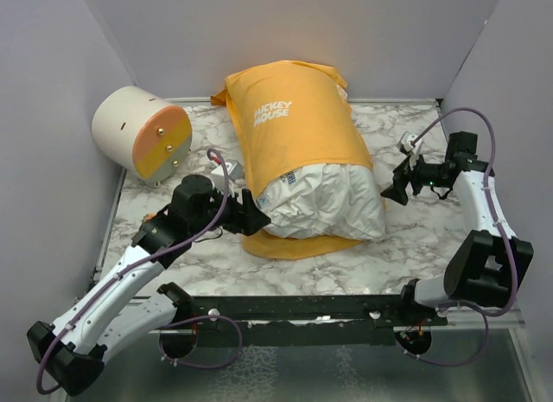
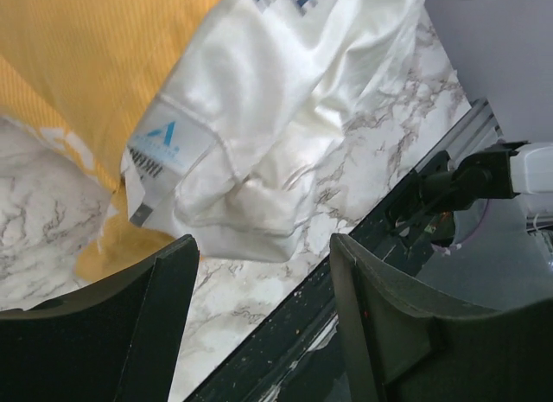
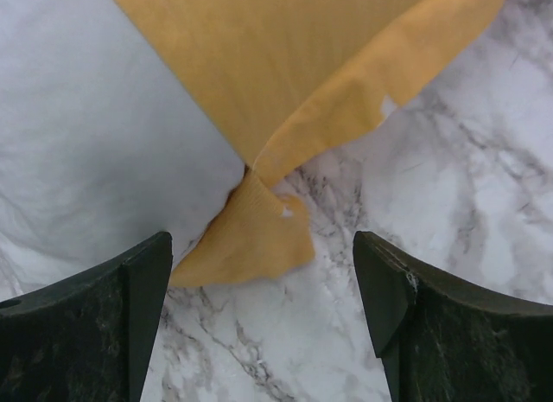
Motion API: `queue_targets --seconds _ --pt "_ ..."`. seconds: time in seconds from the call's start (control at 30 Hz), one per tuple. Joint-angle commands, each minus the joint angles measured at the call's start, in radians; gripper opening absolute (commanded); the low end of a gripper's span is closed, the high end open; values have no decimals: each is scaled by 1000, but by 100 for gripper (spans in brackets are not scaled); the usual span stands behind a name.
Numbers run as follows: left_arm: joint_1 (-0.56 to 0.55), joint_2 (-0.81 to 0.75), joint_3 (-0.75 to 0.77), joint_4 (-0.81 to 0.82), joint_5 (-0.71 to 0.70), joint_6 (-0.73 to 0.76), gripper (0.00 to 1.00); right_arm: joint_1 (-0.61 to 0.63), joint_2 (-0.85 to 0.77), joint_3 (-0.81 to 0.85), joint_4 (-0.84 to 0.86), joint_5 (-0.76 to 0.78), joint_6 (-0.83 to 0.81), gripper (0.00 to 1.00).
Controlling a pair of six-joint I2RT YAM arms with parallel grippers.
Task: Put the pillow into the pillowcase
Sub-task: Stuff the pillow into the pillowcase.
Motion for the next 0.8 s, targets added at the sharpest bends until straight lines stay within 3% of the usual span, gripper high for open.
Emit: queue_targets --seconds 0.0,0.13,0.27,0.4,0.53,0.67,0.77 --pt "-1 79 168 -9 59 80 65 -2 28 -110 90 53 -54 86" --pt "-58 274 322 47 83 136 71 2 108 -149 155 -10 -41 86" --pt "-355 502 511 30 -135 331 76 13 193 -142 213 -84 -1 86" --pt "-491 651 557 130 -185 619 78 26 280 -108 211 -167 23 83" --pt "-586 767 504 243 -241 1039 82 33 362 -64 123 -238 -6 76" --pt "-614 900 512 332 -301 1303 85 33 387 -61 87 -265 -9 55" --pt "-616 987 513 403 -349 1491 88 33 381 -65 49 -276 -20 23"
